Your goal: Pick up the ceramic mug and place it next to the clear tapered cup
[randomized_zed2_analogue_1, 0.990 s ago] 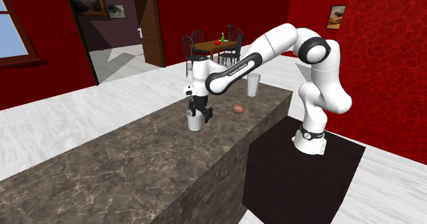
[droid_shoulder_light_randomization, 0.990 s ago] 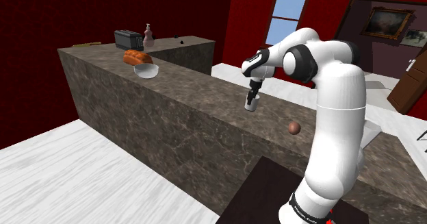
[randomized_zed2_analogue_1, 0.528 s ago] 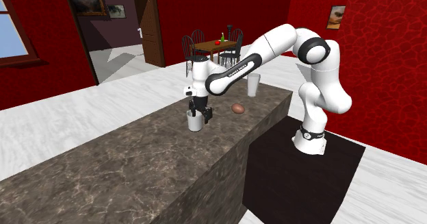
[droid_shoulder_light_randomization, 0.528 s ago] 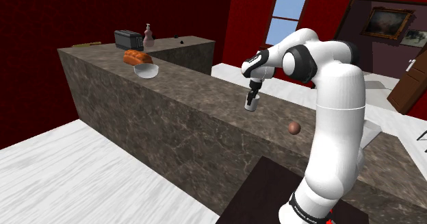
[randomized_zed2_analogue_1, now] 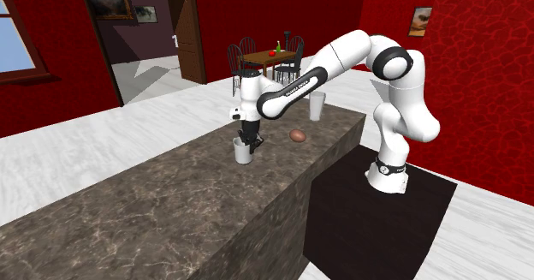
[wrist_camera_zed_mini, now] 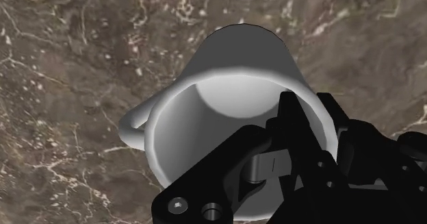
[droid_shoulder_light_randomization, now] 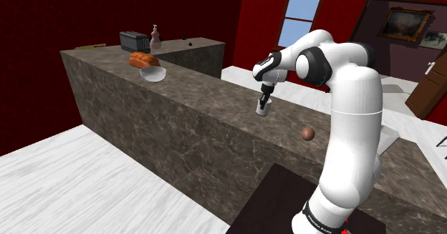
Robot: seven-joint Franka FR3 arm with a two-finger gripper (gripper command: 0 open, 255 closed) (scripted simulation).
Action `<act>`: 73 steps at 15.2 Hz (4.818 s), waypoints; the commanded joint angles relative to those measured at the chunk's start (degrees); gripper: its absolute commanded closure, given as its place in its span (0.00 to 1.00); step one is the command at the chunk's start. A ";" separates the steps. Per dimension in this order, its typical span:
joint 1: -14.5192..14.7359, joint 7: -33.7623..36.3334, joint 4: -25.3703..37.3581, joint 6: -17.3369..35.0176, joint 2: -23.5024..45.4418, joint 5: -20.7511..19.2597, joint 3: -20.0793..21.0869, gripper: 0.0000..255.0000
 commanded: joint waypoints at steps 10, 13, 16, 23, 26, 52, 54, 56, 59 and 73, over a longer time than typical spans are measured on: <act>0.66 1.11 2.20 -4.43 -2.61 -1.87 -0.90 1.00; 0.87 1.52 3.34 -6.40 -3.58 -2.58 -1.20 1.00; 1.03 1.89 4.61 -8.40 -4.46 -3.21 -1.46 1.00; 1.27 2.57 8.07 -13.23 -6.09 -4.39 -1.92 1.00; 1.30 2.78 9.78 -15.36 -6.61 -4.77 -2.06 1.00; 0.66 1.97 20.12 -30.72 -12.61 -8.16 -3.75 1.00; 0.84 1.49 15.64 -29.58 -16.68 -10.42 -4.32 1.00; 0.74 1.02 11.63 -28.72 -20.57 -12.67 -4.80 1.00; 0.06 0.25 6.40 -27.92 -26.11 -15.95 -5.38 1.00; -7.97 -7.16 -8.37 -29.25 -46.60 -28.55 -8.50 1.00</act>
